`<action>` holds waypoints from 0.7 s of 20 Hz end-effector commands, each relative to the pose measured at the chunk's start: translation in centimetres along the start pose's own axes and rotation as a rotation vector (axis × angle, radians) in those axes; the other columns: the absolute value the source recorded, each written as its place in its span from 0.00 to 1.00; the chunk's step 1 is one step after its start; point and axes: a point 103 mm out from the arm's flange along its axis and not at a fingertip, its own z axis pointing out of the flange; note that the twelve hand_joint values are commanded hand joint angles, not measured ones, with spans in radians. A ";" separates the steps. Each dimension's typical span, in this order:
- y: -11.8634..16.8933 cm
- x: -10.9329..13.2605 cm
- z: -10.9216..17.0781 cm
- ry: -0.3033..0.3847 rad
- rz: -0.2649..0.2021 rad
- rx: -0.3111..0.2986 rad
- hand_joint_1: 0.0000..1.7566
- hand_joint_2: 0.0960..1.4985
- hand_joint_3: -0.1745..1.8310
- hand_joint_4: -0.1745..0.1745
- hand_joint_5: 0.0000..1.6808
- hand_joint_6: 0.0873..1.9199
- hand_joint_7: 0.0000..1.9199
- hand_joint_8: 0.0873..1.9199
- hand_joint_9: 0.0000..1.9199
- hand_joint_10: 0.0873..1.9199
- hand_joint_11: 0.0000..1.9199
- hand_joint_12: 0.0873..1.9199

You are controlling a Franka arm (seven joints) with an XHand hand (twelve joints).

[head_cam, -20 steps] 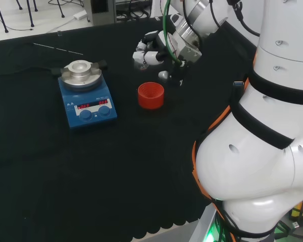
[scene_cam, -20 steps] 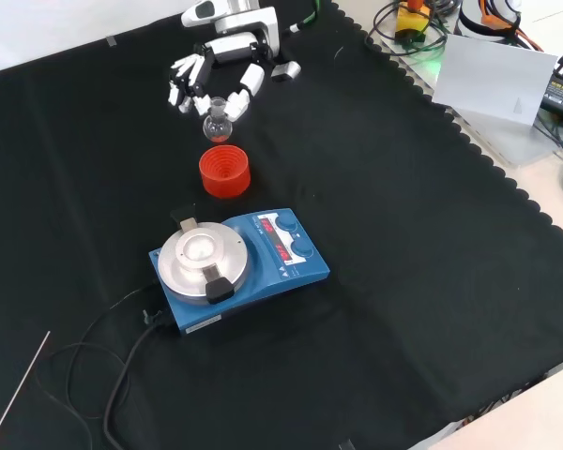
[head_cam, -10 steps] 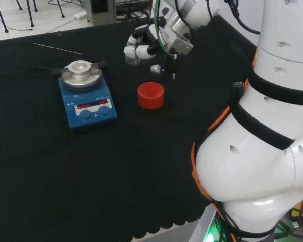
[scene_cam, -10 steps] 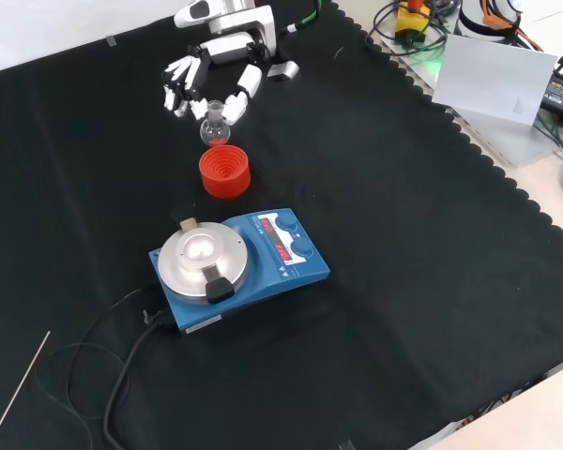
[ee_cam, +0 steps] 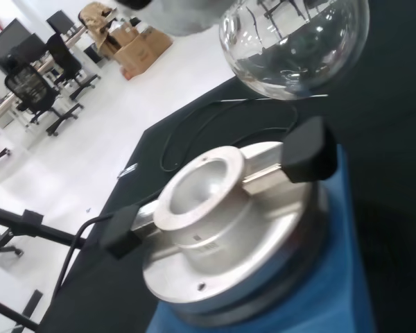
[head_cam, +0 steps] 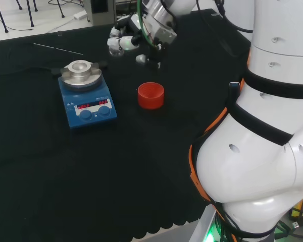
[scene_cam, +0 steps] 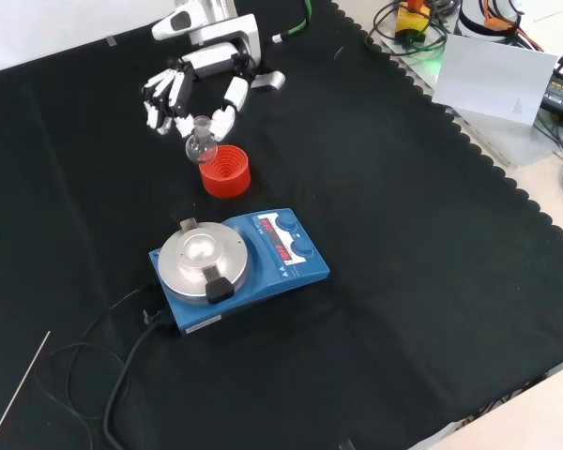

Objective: Place the round-bottom flask on the heater.

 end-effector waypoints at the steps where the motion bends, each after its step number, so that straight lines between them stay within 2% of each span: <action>1: 3.3 2.7 2.8 0.001 -0.055 0.065 0.60 0.68 0.10 0.97 0.65 0.42 0.26 0.23 0.36 0.22 0.10 0.67; 14: 7.5 4.0 5.9 0.005 -0.092 0.113 0.60 0.68 0.10 0.97 0.65 0.42 0.26 0.23 0.36 0.22 0.10 0.67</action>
